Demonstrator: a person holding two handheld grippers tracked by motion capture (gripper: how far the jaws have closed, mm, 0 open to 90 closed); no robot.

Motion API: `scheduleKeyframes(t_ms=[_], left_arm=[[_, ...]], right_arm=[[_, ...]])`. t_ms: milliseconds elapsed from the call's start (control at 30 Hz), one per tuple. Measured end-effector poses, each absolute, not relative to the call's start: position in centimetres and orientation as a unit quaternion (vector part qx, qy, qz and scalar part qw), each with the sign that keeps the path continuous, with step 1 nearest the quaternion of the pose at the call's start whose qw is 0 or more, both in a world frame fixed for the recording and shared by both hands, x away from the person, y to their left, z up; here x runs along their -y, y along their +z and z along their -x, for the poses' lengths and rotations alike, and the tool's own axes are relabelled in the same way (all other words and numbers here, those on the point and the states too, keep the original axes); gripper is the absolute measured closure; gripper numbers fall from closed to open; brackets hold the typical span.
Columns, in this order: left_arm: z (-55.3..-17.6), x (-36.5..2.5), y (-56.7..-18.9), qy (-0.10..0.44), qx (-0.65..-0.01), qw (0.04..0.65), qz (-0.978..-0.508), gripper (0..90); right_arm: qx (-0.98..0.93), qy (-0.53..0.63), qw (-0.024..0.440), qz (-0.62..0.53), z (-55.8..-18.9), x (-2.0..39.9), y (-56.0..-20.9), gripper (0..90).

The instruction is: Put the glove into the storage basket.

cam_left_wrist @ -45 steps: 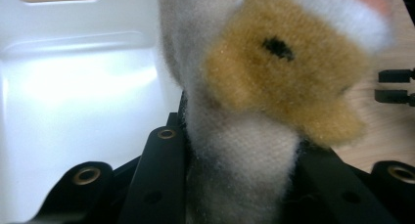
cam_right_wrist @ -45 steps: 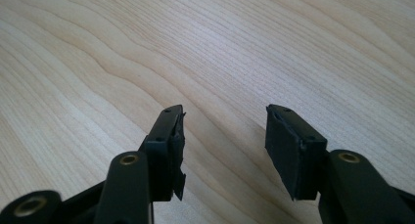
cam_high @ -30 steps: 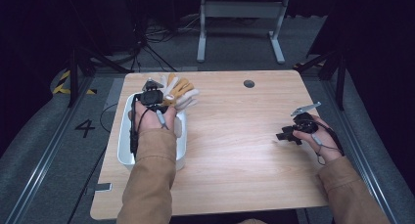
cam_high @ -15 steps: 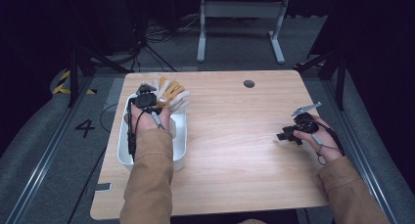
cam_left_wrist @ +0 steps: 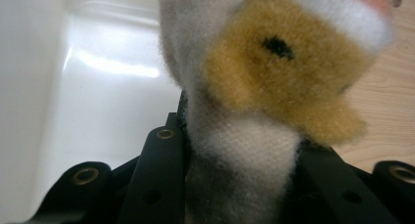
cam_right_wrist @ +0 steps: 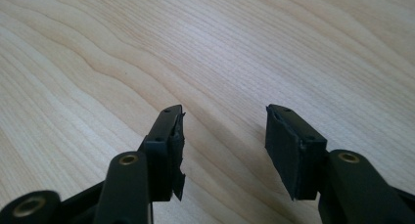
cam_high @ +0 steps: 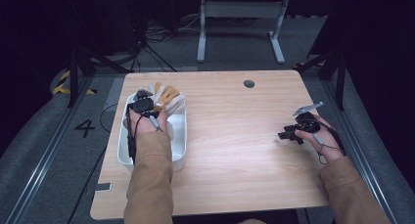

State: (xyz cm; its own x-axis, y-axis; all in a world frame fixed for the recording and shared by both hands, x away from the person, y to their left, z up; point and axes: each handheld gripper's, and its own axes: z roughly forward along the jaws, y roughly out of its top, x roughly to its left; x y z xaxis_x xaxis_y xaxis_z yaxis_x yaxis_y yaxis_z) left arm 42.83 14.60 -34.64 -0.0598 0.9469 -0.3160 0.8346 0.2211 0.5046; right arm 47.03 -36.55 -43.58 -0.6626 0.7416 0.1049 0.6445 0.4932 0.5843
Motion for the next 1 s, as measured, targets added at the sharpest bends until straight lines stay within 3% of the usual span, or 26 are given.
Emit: scheduleKeyframes(t_ms=[1000], left_arm=[[-43.7, -16.2, -39.7, 0.043, -0.771, 0.239, -0.588, 71.8]], right_arm=[[-0.856, 0.309, 0.081, -0.406, -47.0, 37.0, -43.3, 50.4]])
